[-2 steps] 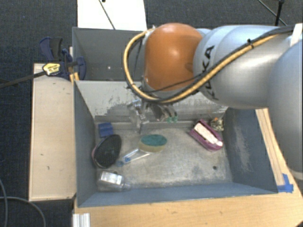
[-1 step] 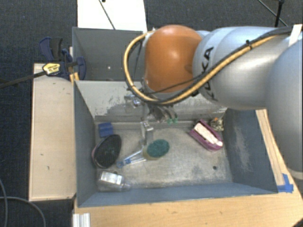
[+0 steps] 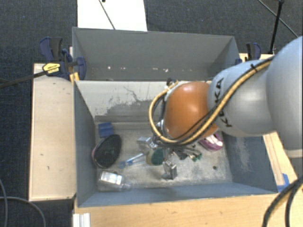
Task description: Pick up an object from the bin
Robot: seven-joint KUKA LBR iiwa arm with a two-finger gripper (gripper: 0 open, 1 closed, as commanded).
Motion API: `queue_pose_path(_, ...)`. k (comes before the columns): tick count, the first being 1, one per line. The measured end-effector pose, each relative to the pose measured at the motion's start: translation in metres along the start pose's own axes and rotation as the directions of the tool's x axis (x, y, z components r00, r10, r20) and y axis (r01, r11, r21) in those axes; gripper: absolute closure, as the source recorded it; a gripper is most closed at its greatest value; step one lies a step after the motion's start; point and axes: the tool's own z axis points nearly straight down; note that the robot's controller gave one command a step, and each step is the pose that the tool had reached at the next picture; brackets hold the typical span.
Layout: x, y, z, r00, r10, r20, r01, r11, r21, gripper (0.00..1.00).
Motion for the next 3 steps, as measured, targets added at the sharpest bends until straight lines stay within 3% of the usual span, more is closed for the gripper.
queue_pose_path(1,-0.013,-0.053,0.018,1.000,0.017,0.004,-0.017,1.000,0.006,0.00)
queue_pose_path(2,-0.012,-0.049,0.018,1.000,0.015,0.000,-0.015,1.000,0.002,1.00)
queue_pose_path(3,-0.005,-0.066,-0.118,1.000,-0.027,0.006,0.027,1.000,0.008,1.00)
